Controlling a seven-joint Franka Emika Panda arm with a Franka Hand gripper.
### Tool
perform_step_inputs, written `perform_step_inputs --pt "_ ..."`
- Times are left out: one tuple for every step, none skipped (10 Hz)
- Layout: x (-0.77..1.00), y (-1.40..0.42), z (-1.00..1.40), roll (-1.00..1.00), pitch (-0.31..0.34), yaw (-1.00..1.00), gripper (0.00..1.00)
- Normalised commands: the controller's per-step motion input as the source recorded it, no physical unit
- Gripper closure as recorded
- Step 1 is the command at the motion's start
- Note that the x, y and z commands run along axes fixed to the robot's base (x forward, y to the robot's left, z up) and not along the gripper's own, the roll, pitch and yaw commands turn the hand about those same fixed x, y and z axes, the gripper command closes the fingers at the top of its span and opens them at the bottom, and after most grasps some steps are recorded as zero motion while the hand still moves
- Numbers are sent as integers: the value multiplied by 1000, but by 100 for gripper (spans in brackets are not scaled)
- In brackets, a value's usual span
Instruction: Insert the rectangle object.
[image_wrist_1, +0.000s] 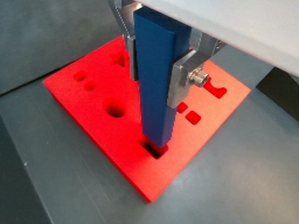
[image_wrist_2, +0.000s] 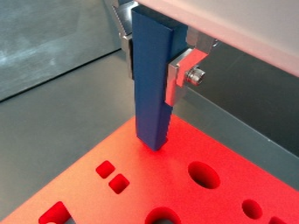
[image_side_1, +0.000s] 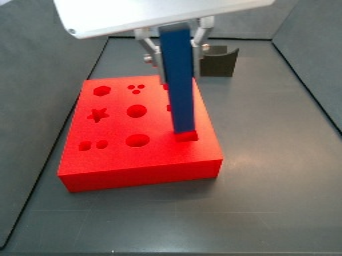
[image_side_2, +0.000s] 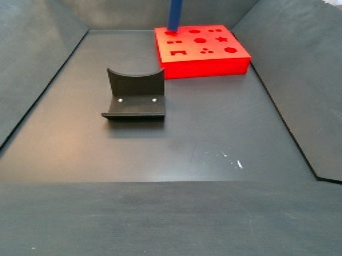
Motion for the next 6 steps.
perform_step_inputs --pt "103 -94 -94 3 -26 0 100" --pt "483 -206 -283 41 0 74 100" --pt "203 -140 0 53 66 17 100" --pt "0 0 -11 13 0 0 100" --pt "0 0 -437 224 0 0 100" --pt "0 0 -423 226 0 0 100"
